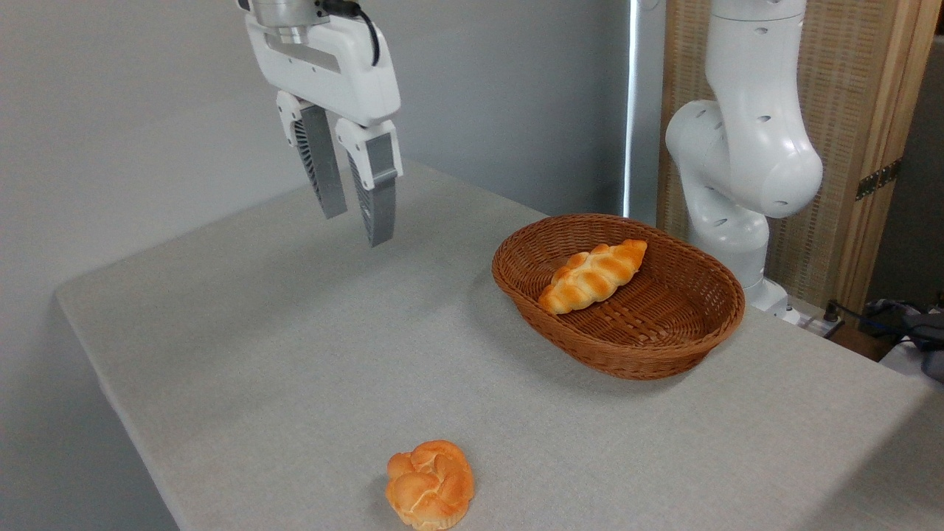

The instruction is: Put bread into the basket

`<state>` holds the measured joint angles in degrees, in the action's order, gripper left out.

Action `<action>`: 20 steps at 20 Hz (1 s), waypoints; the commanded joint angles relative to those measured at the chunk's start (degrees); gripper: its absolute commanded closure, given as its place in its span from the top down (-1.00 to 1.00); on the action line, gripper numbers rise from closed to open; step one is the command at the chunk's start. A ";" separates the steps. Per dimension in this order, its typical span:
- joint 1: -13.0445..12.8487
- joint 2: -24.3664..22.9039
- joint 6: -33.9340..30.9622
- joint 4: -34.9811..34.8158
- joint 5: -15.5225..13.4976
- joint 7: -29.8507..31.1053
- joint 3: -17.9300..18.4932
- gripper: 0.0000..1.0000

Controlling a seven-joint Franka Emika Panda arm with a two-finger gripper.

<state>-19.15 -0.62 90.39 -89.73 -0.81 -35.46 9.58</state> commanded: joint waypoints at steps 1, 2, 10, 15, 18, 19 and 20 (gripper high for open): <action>4.62 0.53 -1.18 1.93 -0.86 0.30 -5.25 1.00; 7.52 0.44 -1.35 1.84 -0.69 0.04 -8.93 1.00; 15.11 0.00 -2.32 1.75 0.01 -1.37 -13.54 1.00; 15.02 0.00 -5.48 1.58 -0.07 -1.02 -13.01 1.00; 14.76 0.00 -5.31 1.66 -0.42 -1.46 -11.88 1.00; 14.76 -0.09 -5.31 1.66 -0.69 -1.72 -11.17 1.00; 14.67 -0.09 -5.31 1.66 -0.69 -1.81 -10.90 1.00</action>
<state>-4.36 -0.44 86.36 -88.77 -0.80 -36.19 -3.00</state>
